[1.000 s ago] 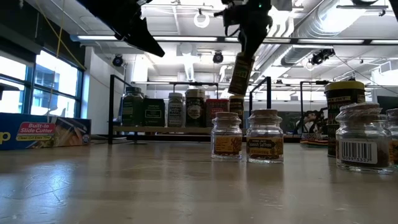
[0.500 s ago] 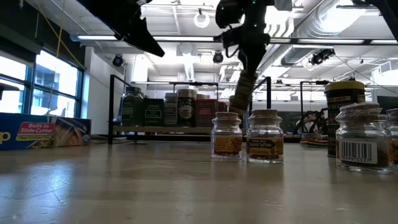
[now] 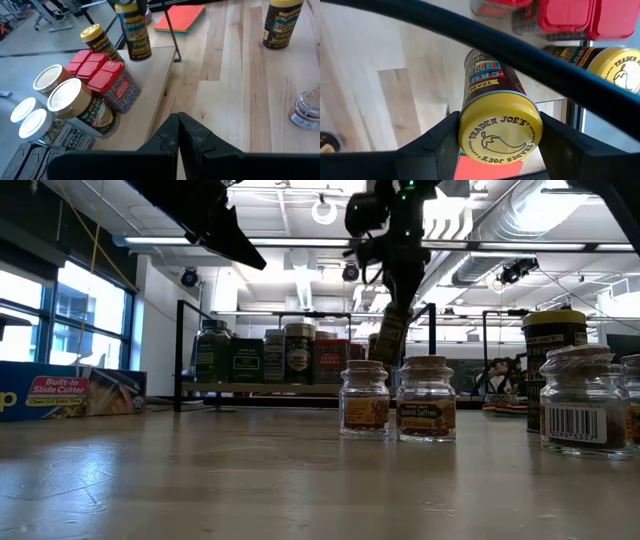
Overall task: Shelf spices
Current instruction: Put the yellow seasoning bottle on the shelf and align it with the other yellow seasoning bottle
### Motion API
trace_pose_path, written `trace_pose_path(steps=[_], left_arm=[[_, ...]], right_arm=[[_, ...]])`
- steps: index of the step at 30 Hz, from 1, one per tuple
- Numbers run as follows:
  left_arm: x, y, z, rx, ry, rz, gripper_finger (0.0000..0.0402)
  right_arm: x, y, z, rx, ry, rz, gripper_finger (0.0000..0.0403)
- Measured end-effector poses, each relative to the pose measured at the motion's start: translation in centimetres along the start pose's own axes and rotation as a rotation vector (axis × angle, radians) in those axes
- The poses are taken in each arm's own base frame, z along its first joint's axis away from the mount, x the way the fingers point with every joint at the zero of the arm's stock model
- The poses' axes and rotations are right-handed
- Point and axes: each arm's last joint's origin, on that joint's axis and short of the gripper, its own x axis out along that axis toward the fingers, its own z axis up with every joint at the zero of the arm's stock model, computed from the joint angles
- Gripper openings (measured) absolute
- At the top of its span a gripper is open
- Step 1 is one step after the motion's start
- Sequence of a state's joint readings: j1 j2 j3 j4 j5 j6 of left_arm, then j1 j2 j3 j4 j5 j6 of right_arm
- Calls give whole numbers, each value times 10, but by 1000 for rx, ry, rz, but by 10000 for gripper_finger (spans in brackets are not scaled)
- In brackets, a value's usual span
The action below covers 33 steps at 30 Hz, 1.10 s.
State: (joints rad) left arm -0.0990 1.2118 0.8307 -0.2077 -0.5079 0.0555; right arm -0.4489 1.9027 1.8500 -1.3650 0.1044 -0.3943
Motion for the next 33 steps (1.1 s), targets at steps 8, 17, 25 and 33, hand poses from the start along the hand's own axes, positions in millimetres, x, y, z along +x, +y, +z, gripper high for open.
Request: trace_pose_path(steps=[8,17,25,33], left_arm=[[0,0,3,-14,-25,1,1],[0,0,3,-16,-25,1,1],[0,0,2,-14,-23,1,1],[0,0,2,-13,-22,1,1]], right_arm=[[22,-18,1,30,69,-27,213],[23,-23,2,47,51,-63,242],[23,-24,3,63,38,-69,255],[23,-28,10,39,-18,-141,256]])
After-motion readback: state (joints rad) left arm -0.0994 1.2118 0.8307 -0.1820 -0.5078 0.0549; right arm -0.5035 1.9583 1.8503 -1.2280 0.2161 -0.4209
